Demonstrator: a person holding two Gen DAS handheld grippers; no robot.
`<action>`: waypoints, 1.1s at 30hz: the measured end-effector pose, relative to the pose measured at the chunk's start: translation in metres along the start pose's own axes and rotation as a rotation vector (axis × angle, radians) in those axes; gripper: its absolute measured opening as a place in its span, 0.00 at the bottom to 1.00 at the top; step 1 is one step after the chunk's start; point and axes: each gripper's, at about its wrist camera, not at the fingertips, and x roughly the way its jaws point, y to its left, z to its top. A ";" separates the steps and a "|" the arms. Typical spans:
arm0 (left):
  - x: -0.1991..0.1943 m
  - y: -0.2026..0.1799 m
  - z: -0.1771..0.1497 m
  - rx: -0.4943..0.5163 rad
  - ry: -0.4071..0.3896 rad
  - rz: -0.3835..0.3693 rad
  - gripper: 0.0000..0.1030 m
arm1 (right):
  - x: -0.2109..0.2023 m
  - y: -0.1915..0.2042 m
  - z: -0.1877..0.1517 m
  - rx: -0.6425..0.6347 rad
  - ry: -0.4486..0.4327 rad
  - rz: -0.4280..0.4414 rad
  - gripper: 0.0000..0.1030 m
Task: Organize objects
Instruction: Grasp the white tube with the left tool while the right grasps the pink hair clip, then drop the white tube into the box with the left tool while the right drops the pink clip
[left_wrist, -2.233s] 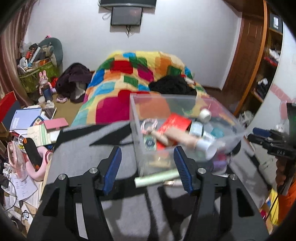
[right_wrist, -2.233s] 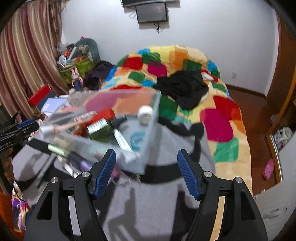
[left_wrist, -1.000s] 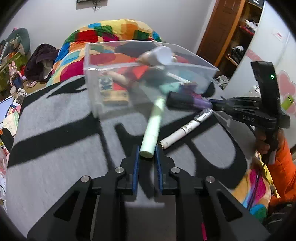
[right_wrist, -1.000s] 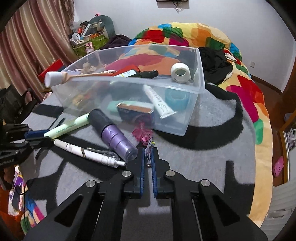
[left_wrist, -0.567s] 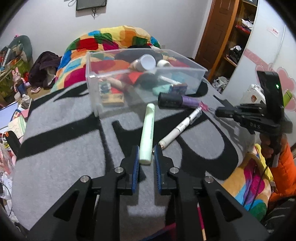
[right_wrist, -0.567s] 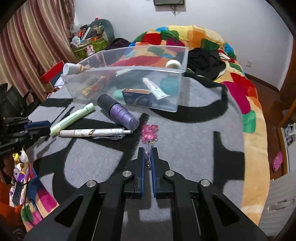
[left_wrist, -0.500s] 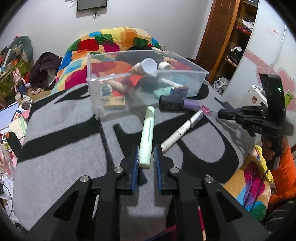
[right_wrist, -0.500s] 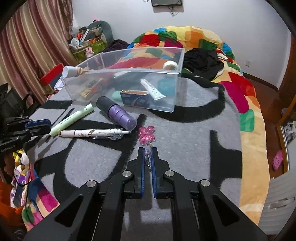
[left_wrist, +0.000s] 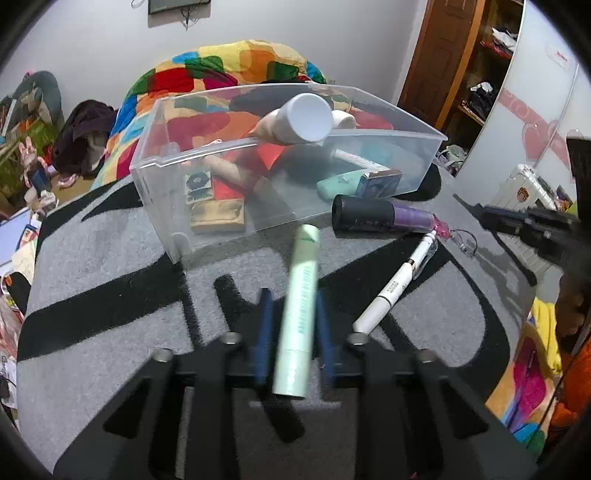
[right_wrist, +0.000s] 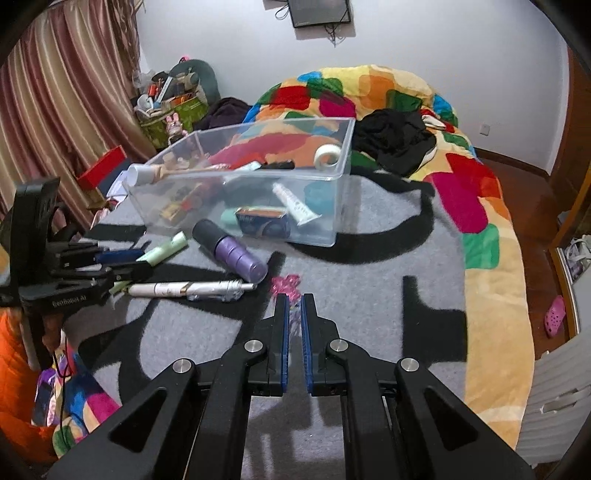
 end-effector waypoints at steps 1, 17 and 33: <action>-0.001 -0.001 -0.002 0.006 -0.011 0.021 0.14 | 0.000 -0.001 0.001 0.006 -0.002 0.002 0.06; -0.050 0.020 -0.024 -0.127 -0.136 0.051 0.14 | 0.030 0.014 -0.013 -0.087 0.051 -0.096 0.11; -0.100 0.031 0.007 -0.171 -0.304 0.047 0.14 | -0.025 0.021 0.031 -0.046 -0.127 0.000 0.01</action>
